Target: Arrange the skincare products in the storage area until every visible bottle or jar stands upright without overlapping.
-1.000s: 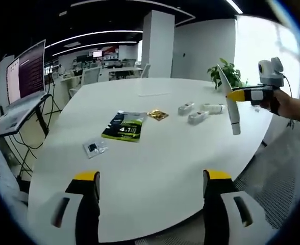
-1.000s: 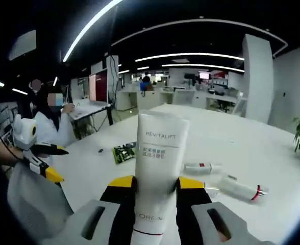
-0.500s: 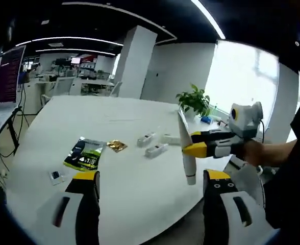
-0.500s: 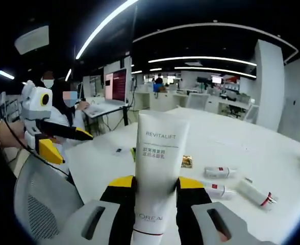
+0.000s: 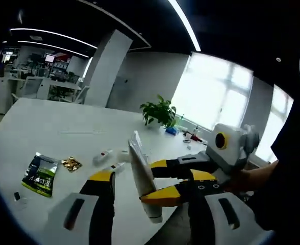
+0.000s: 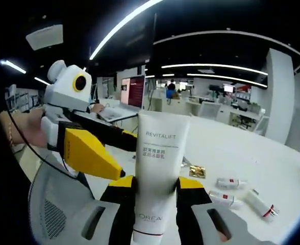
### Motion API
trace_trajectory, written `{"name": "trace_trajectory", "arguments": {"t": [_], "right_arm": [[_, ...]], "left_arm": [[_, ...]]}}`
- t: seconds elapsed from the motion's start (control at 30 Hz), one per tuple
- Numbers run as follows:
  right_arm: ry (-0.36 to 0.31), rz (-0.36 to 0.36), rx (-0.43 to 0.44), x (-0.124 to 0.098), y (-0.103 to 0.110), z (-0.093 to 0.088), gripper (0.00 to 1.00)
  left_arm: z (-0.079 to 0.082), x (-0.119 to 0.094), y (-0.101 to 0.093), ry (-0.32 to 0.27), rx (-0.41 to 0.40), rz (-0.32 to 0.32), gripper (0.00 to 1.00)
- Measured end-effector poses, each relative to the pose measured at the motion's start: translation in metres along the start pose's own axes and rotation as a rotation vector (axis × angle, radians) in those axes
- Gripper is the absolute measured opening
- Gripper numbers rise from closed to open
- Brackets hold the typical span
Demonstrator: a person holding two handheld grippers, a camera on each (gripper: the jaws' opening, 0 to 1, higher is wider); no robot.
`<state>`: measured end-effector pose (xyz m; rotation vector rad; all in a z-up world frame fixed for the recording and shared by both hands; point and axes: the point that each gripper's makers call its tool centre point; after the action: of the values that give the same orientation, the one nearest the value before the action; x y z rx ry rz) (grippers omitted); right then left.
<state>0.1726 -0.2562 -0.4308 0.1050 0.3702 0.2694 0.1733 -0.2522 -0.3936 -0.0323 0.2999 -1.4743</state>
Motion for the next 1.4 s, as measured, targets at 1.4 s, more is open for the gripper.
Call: {"name": "trace_trajectory", "arguments": {"t": [1.4], "right_arm": [[-0.097,0.496,0.190,-0.061,0.039,0.035,0.20]], "left_arm": [[0.044,-0.021,-0.045,-0.035,0.160,-0.257,0.05]]}}
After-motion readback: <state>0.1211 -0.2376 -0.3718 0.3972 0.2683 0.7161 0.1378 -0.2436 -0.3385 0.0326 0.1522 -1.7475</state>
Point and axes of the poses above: the point that each gripper's makers call its tool centre point, and the gripper's own axes: x roughly forward along the fingers, y roughly to its left, z roughly out of its top, and after that the axes turned 11 degrees about x, right-handed
